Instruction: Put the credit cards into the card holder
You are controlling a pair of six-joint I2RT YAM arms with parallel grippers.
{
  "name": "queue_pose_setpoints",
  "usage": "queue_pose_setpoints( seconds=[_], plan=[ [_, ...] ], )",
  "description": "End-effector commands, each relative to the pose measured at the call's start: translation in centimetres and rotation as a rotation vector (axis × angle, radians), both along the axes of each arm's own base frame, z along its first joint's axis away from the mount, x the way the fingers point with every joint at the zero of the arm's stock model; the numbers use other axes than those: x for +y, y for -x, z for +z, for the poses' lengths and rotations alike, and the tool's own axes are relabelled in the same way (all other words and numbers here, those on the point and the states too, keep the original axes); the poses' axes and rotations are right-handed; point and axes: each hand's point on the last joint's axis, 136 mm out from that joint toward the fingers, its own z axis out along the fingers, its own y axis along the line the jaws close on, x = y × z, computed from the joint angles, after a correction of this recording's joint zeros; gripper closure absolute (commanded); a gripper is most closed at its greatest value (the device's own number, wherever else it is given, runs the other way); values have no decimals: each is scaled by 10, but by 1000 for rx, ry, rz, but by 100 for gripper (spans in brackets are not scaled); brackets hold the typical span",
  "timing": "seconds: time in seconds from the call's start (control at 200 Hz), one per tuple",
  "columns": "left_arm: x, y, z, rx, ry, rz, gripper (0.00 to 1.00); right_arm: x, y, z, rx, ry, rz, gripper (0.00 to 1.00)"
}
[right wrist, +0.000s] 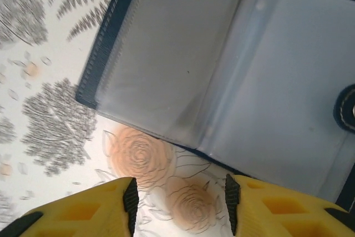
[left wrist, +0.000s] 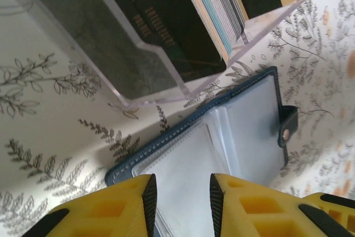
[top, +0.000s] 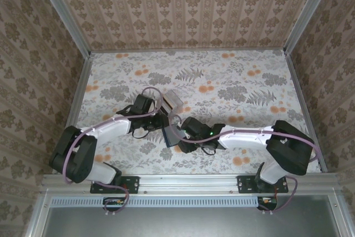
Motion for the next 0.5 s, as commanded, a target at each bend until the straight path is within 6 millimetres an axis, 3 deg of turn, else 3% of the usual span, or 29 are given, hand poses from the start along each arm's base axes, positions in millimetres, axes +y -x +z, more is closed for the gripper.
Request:
queue_pose_setpoints(
  seconds=[0.0, 0.25, 0.345, 0.495],
  plan=[
    [10, 0, -12, 6, -84, -8, 66, 4, -15, 4, -106, 92, 103, 51],
    [12, 0, -12, 3, -88, 3, 66, 30, -19, 19, -78, -50, 98, 60],
    [19, 0, -14, 4, -93, 31, 66, 40, -21, 11, -1, -116, 85, 72],
    [29, 0, -10, 1, -86, 59, 66, 49, -15, -12, 85, -133, 90, 78]
  ],
)
